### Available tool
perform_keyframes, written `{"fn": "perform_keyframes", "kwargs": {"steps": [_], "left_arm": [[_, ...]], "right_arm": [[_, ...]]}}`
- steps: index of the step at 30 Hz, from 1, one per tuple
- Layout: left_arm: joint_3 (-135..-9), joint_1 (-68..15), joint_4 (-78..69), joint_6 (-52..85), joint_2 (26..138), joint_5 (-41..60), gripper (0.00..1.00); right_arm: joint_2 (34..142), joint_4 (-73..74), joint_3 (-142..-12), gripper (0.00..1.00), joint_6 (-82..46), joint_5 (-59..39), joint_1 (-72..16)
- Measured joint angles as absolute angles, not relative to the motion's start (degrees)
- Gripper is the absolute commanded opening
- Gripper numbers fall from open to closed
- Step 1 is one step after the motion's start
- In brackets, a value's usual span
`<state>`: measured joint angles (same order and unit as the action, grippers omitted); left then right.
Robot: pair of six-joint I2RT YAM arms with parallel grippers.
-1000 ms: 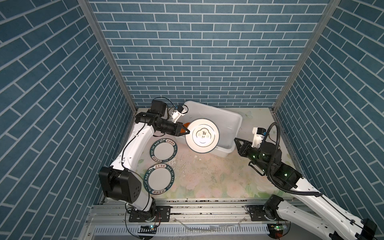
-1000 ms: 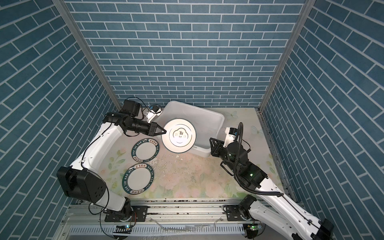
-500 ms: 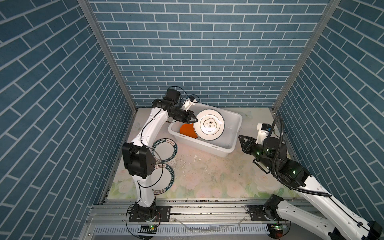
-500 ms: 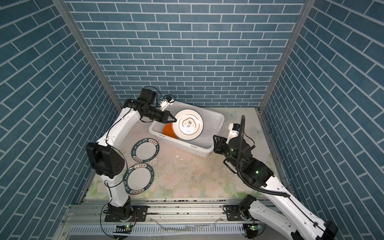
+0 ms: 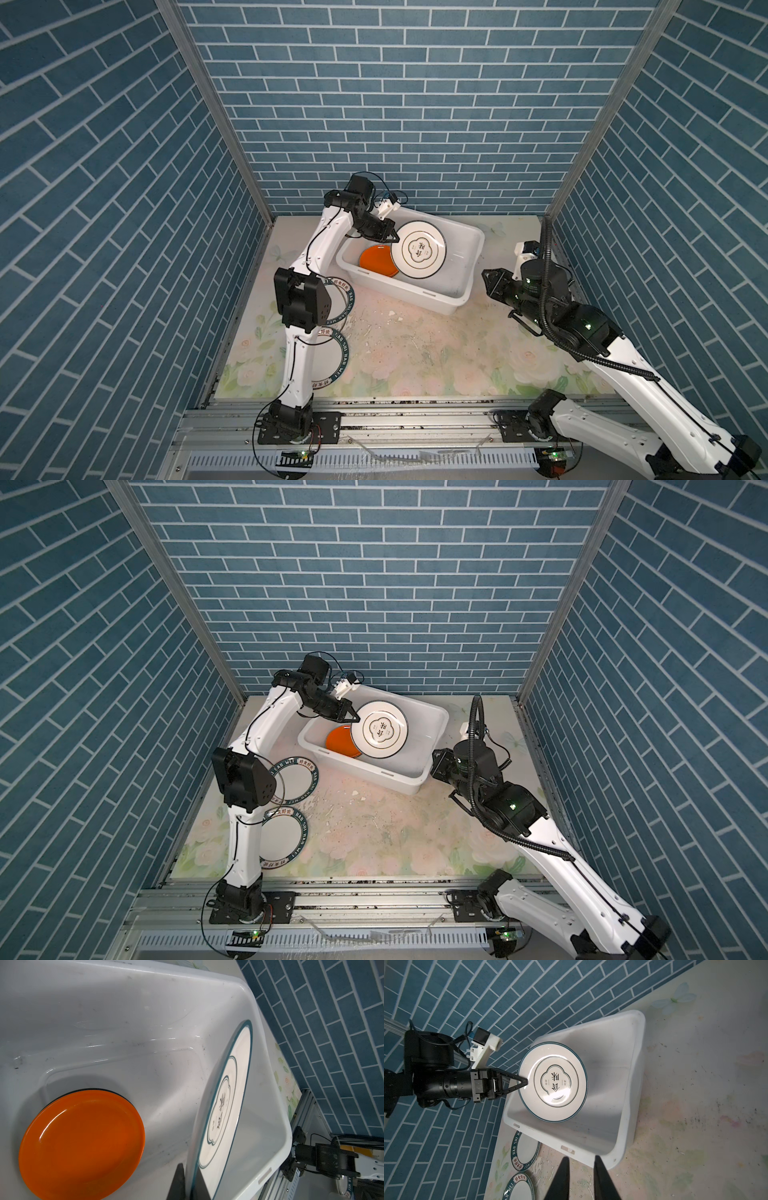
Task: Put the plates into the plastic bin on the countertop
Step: 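Lower the white plate with the left gripper into the bin beside the orange plate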
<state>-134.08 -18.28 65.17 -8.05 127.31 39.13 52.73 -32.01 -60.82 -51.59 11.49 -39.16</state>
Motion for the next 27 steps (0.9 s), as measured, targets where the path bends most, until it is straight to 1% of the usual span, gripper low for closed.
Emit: {"fn": "perform_keyframes", "kwargs": {"steps": [4,16,27], "left_arm": [[-135.6,-20.0,65.1,-8.9,128.7,39.0,0.0],[-141.6,-21.4,60.7,-5.9,140.3,39.6,0.0],[-143.2,-21.4,57.3,-5.1,142.1,37.5,0.0]], "right_arm": [[53.0,-34.2,-60.9,0.22,-54.8,11.3,-39.1],[53.4,-41.8,-65.2,0.22,-59.4,13.3,-37.5],[55.4,-43.2,-65.2,0.23,-63.3,13.4,-36.6]]}}
